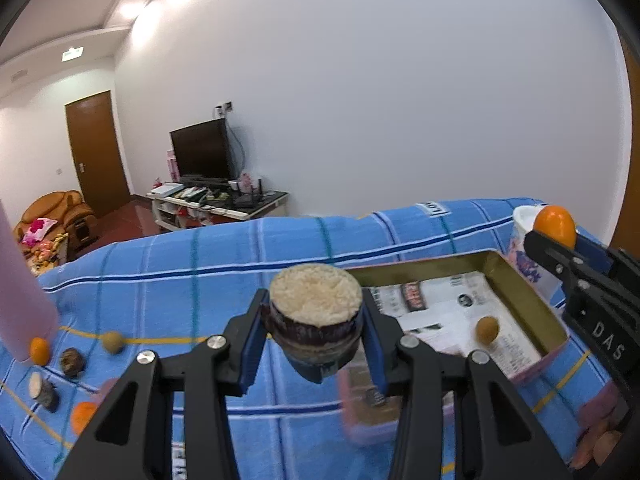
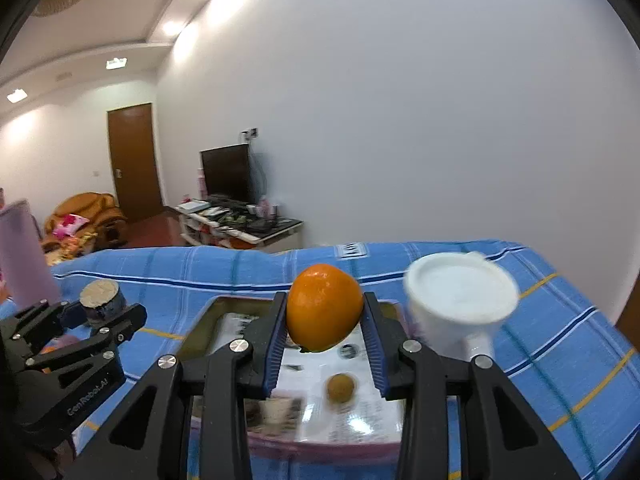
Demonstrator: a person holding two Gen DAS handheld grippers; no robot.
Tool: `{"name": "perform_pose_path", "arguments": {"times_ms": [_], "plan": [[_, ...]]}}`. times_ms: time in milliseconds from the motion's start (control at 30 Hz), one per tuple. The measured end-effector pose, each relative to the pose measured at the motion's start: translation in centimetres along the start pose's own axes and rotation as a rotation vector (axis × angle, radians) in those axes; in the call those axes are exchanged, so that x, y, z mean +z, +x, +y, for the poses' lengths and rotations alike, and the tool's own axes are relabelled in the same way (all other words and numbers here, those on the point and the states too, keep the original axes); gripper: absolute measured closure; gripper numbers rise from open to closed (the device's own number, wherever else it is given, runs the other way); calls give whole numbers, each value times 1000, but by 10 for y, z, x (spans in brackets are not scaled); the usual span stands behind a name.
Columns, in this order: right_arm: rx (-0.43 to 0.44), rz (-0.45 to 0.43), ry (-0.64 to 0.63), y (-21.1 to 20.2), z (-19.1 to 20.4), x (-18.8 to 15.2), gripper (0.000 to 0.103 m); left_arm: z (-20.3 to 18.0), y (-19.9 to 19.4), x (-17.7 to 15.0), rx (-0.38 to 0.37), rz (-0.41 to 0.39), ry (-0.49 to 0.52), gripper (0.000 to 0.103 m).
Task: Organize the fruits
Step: 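Carry the orange and cylinder over the pink tin and release both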
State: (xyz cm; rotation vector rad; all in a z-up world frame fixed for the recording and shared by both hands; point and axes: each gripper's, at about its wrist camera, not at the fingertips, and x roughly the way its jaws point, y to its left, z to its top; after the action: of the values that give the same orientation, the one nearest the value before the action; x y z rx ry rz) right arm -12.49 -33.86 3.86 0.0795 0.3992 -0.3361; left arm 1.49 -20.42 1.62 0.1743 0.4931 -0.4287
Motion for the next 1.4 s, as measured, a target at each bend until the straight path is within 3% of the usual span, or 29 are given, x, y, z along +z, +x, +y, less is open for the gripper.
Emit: {"name": "perform_pose_path", "arguments": {"times_ms": [333,800,1067,1400], "plan": [[11,135,36,34,-11,-9,65,-39,33,-1,-40,38,13,58],[29,263,50,59,-11,-23,65,-34,57,2,-59,129,14,58],[69,296,93,70,-14,-24,65,-32,73,5,-66,170,4,58],[85,286,116,70,-14,-24,64,-33,72,1,-63,160,1,57]]}}
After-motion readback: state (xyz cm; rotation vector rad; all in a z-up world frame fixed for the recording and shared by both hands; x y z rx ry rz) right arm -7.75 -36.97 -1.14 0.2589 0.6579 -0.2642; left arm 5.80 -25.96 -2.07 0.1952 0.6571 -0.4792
